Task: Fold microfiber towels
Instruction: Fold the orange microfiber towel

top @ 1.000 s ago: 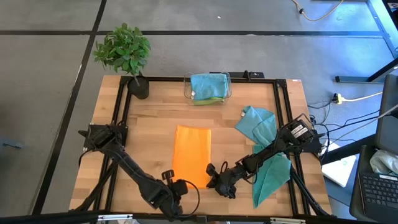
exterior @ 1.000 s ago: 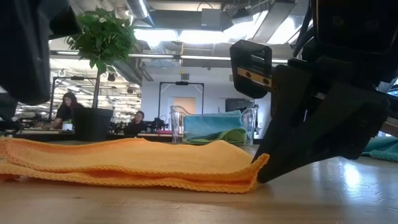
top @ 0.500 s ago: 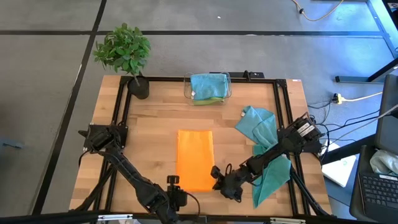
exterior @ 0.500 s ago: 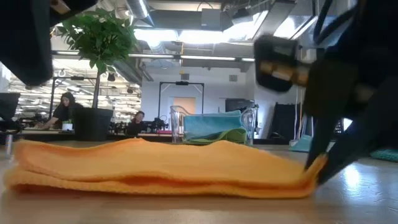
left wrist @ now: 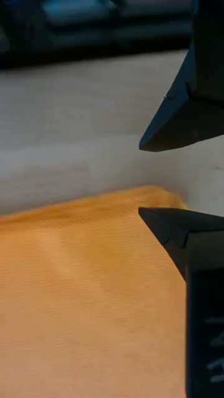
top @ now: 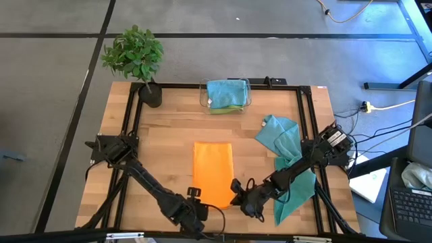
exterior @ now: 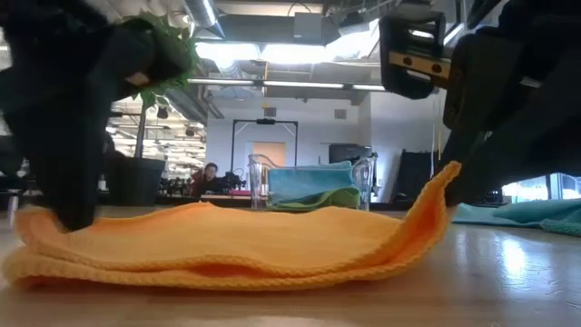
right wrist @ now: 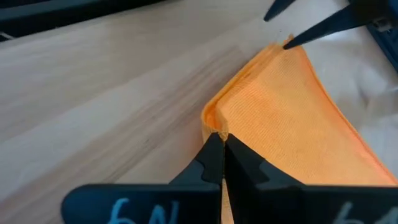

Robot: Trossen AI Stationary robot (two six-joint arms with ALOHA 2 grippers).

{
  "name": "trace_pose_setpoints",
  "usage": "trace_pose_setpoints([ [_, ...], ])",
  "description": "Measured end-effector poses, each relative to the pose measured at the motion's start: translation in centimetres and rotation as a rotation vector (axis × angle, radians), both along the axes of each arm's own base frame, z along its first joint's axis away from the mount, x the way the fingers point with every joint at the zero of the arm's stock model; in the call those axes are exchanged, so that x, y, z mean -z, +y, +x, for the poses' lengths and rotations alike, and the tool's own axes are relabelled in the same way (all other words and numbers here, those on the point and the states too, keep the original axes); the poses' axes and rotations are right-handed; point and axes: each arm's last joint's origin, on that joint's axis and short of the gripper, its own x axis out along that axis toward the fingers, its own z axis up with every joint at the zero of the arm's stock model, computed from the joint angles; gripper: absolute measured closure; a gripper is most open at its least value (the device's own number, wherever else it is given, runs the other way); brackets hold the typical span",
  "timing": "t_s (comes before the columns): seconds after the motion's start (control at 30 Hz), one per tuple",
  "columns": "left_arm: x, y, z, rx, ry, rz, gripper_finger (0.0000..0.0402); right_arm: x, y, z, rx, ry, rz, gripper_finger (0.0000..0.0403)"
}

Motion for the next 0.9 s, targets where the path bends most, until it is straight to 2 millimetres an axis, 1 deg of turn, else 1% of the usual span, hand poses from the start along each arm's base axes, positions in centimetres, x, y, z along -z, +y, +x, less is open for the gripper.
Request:
trace_pose_setpoints([
  [0.13,0.2,0.1,-0.1,-0.016,-0.006,0.036,0.0252,0.0,-0.1,0.1,0.005,-0.001,0.003,0.0394],
  [0.2,0.2,0.0,0.0,-0.023,-0.019,0.029,0.0252,0.0,-0.1,0.1,0.008,-0.004,0.001,0.0394],
  [0.4,0.9,0.0,0.1,-0.072,-0.004,0.018,0.0252,-0.4,0.0,0.4,0.026,-0.043,0.012,0.0394],
  [0.7,1.7,0.7,0.5,-0.146,-0.001,0.060,0.0252,-0.5,0.3,0.2,0.018,-0.050,0.014,0.0394],
  [0.77,1.9,0.7,0.6,-0.167,-0.001,0.059,0.0252,-0.8,0.3,0.2,0.019,-0.056,0.017,0.0394],
  [0.9,2.1,0.7,0.6,-0.181,0.015,0.042,0.0254,-2.1,0.1,0.0,0.044,-0.082,0.012,0.0394],
])
